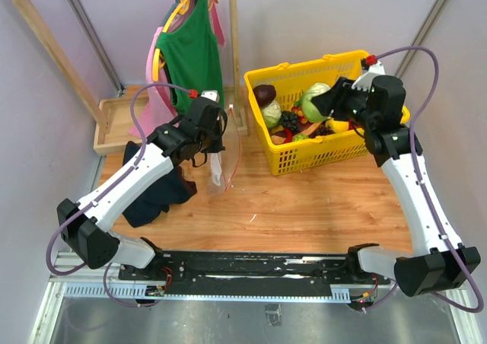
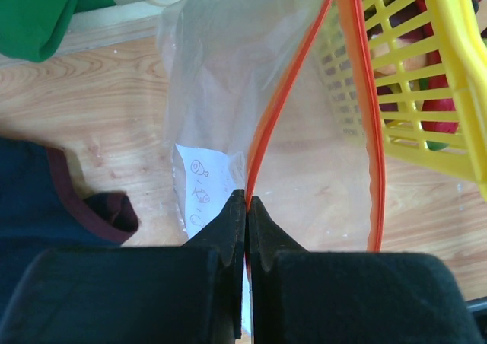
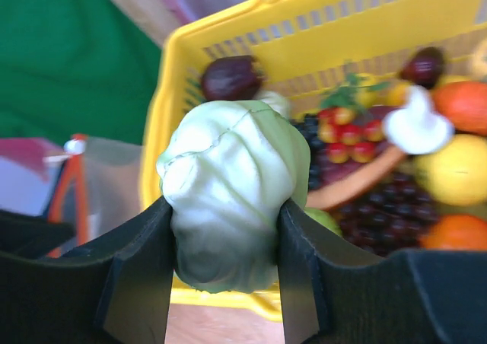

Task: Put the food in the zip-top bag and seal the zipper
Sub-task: Place the fake vegetable in the zipper food storage bag.

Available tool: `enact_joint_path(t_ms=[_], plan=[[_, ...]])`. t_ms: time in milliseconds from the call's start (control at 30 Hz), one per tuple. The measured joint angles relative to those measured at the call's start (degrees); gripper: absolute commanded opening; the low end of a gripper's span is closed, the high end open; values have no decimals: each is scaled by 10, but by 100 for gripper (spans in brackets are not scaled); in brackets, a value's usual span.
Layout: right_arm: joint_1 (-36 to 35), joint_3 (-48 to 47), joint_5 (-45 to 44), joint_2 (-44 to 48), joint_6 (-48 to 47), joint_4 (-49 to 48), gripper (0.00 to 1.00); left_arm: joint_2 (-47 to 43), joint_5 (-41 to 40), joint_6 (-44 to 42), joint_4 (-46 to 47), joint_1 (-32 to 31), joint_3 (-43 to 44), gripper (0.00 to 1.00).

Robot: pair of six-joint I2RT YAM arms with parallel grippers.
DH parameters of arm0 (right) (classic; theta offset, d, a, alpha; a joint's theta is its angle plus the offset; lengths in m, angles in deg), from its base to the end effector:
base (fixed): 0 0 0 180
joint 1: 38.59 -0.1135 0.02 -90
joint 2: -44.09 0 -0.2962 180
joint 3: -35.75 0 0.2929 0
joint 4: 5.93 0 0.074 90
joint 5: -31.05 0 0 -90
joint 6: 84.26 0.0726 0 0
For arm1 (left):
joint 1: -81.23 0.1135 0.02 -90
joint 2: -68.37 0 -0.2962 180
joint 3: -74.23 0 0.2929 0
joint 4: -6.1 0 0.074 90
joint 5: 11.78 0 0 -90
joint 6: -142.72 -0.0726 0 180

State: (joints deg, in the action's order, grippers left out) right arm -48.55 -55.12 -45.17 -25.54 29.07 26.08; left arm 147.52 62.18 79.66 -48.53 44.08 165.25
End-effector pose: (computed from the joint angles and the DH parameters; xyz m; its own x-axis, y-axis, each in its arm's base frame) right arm 0.3239 0.0744 0.4703 -0.3268 0.3331 -0.8844 -0.2930 0.8540 0.4299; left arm 0.2962 -0.1993 0.3670 -0.6721 -0.0370 -0.7395 0.1281 0.9779 -0.1654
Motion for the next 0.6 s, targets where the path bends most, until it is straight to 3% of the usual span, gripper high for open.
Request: enact_joint_path(t_ms=[233,600], plan=[[-62,93,90,19,118,-139,8,0,3,42,1,0,2,0],[-175,160,136,-8,272,-347,8,0,21,69,12,0,2,1]])
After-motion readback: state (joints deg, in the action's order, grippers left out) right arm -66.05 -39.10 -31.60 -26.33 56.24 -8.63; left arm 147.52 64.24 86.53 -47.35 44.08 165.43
